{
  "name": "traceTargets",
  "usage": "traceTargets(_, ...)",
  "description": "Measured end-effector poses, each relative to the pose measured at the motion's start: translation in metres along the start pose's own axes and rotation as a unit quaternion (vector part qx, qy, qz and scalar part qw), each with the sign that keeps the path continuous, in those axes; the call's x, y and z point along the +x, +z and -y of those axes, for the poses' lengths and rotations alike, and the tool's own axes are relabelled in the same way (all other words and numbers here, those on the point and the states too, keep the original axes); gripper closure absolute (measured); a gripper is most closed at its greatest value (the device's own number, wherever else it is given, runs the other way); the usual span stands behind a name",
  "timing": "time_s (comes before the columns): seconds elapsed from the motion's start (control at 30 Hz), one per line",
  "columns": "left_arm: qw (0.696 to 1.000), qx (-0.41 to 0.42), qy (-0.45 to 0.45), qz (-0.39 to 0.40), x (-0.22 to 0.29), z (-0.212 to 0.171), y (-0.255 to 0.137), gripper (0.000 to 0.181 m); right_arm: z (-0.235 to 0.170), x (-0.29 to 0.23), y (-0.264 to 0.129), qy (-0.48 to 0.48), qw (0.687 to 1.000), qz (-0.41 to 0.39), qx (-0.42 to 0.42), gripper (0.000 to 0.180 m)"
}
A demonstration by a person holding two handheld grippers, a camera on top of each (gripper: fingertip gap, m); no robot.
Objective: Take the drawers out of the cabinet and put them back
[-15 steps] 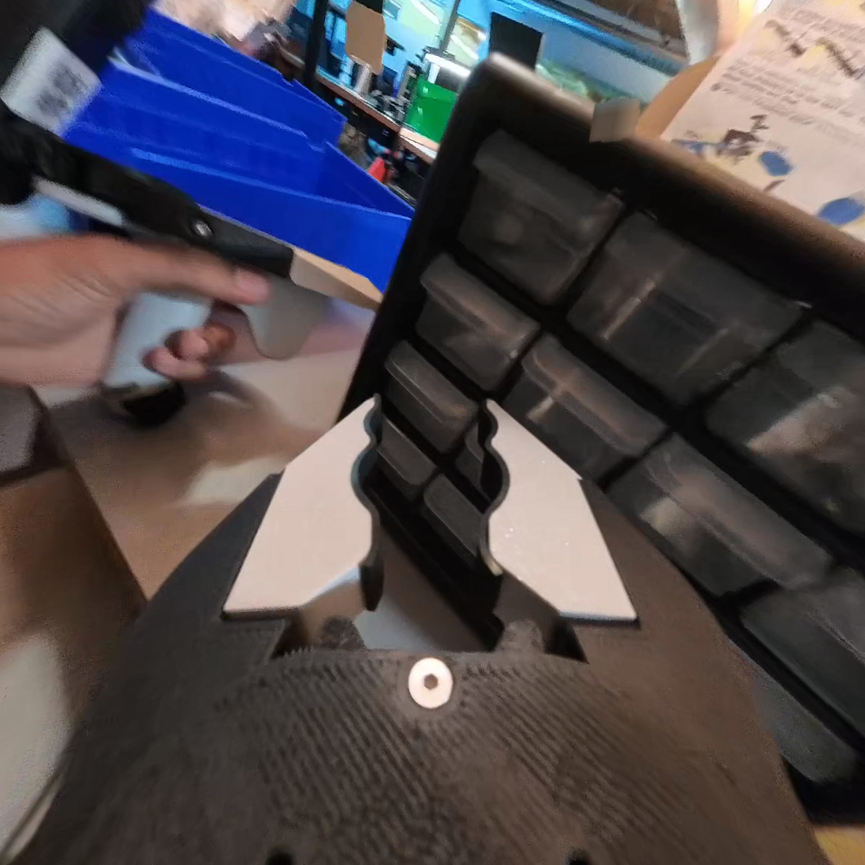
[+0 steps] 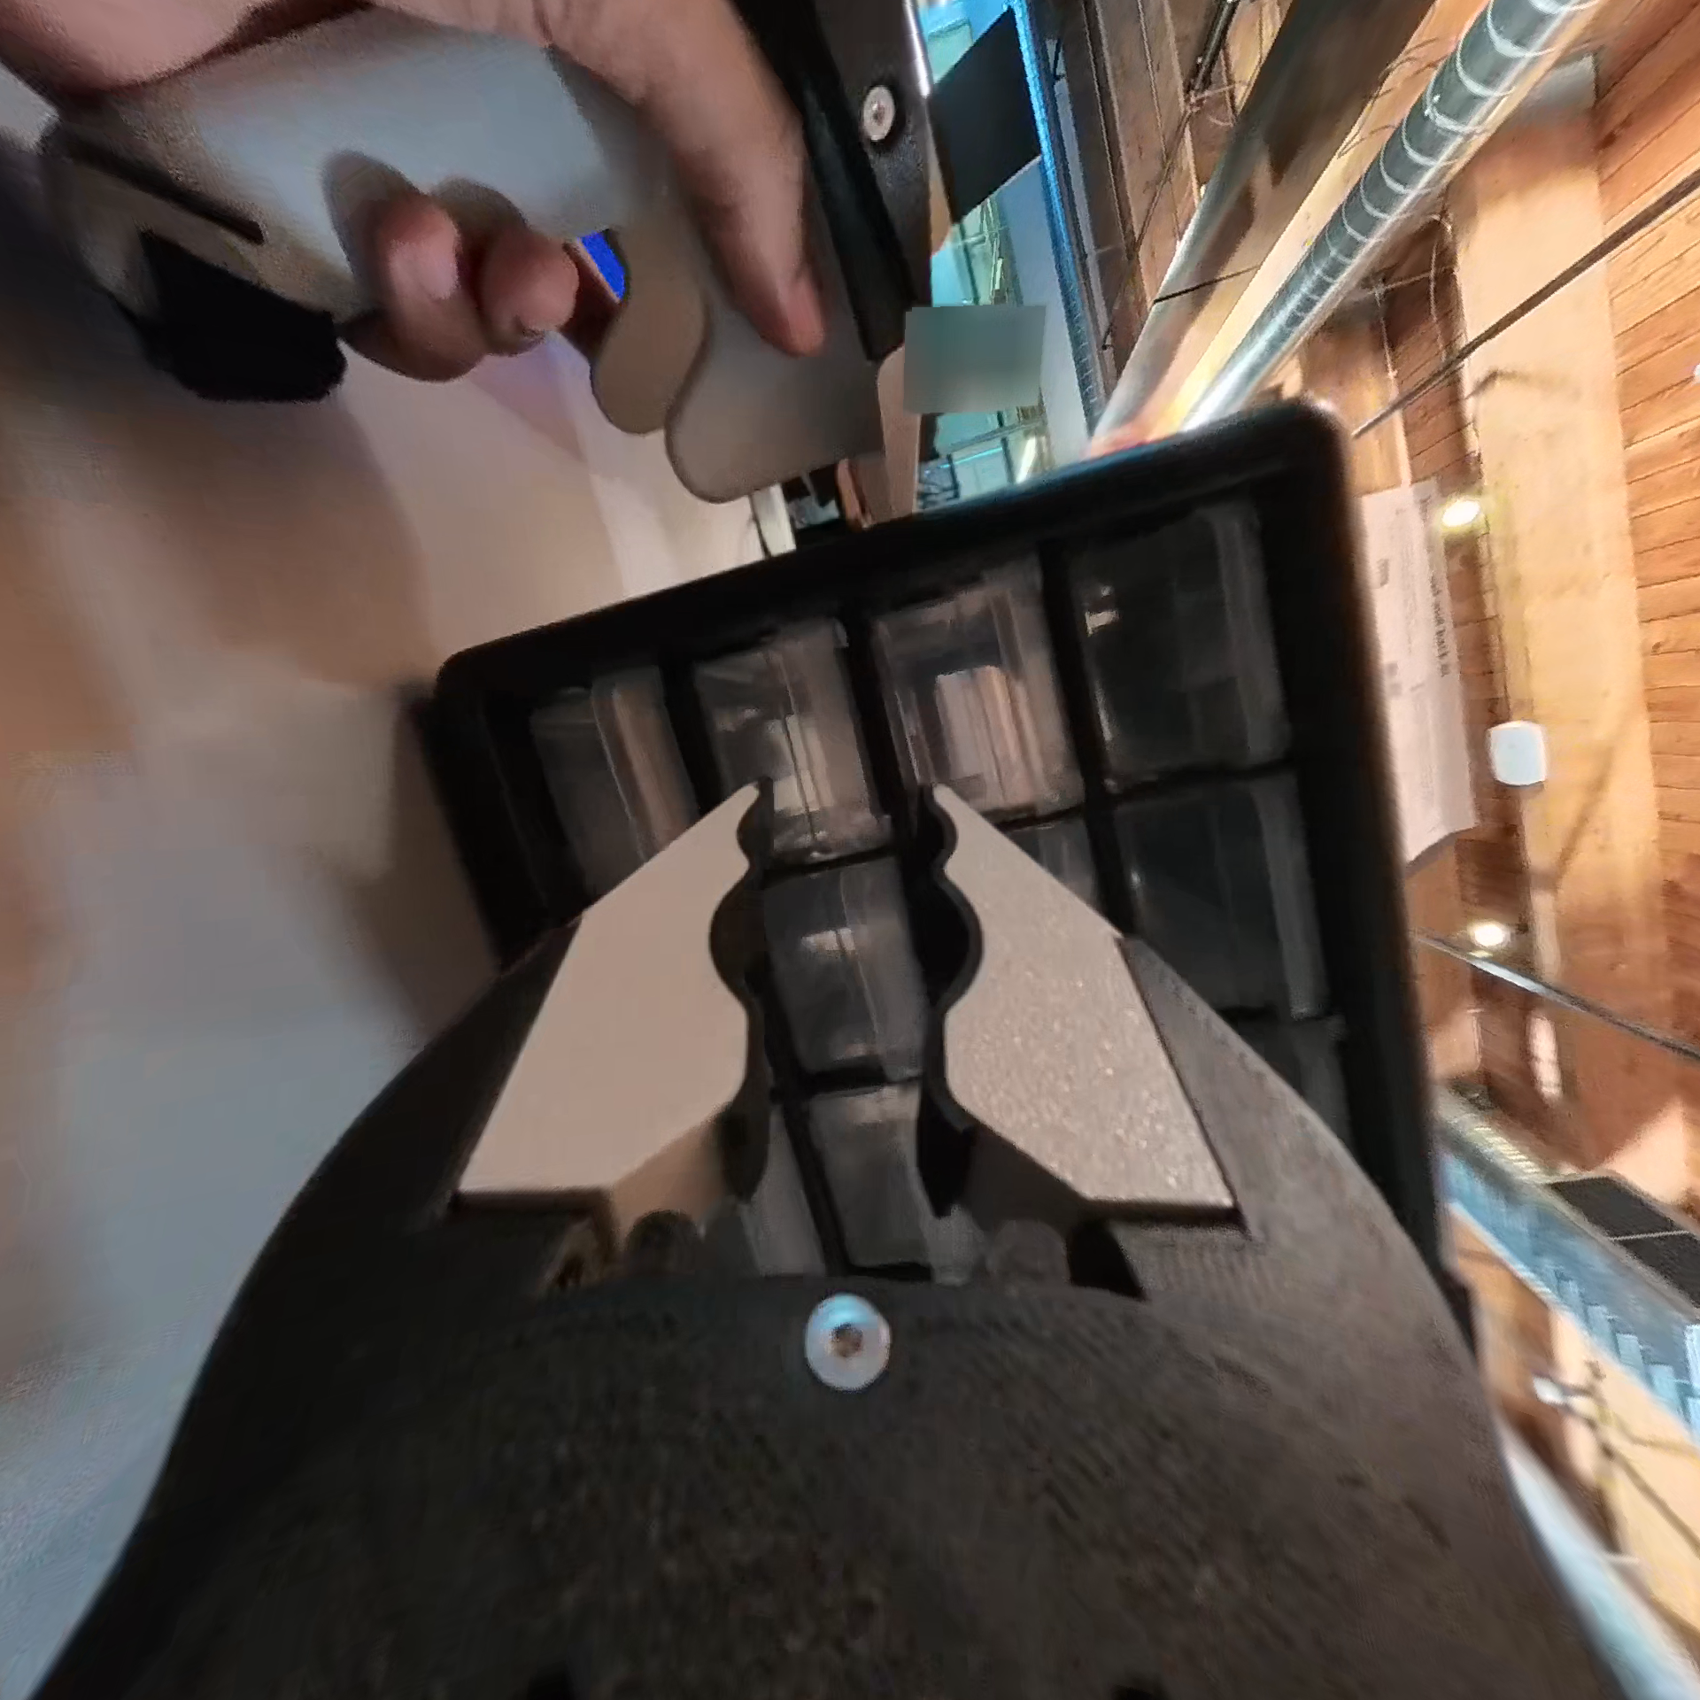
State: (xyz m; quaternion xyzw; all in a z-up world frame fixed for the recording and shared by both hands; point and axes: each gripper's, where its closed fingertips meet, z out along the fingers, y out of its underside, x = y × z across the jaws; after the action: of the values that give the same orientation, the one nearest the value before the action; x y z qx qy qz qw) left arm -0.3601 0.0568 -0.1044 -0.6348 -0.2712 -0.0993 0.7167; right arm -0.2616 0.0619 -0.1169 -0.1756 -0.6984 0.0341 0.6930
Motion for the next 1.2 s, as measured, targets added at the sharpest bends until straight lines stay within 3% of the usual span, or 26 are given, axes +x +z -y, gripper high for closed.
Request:
traceTargets(0.2,1.0,0.002,0.013,0.013,-0.005,0.002,-0.003,0.146,-0.001,-0.005,0.002,-0.064,0.998,-0.002,-0.007,0.155)
traceTargets(0.57,0.999,-0.02,0.026,0.02,-0.008,-0.01,-0.027,0.146,0.0,-0.012,0.0,-0.078,0.996,-0.029,0.037,0.147)
traceTargets(0.83,0.998,-0.029,0.04,0.03,-0.006,-0.017,-0.056,0.145,0.012,0.002,0.017,-0.078,0.993,-0.06,0.067,0.155)
traceTargets(1.0,0.998,-0.023,0.049,0.045,-0.009,-0.013,-0.071,0.145,0.017,-0.005,0.022,-0.095,0.992,-0.043,0.077,0.172)
traceTargets(1.2,0.999,-0.005,0.028,0.039,-0.008,-0.004,-0.077,0.145,0.022,-0.009,0.015,-0.099,0.992,-0.026,0.071,0.174)
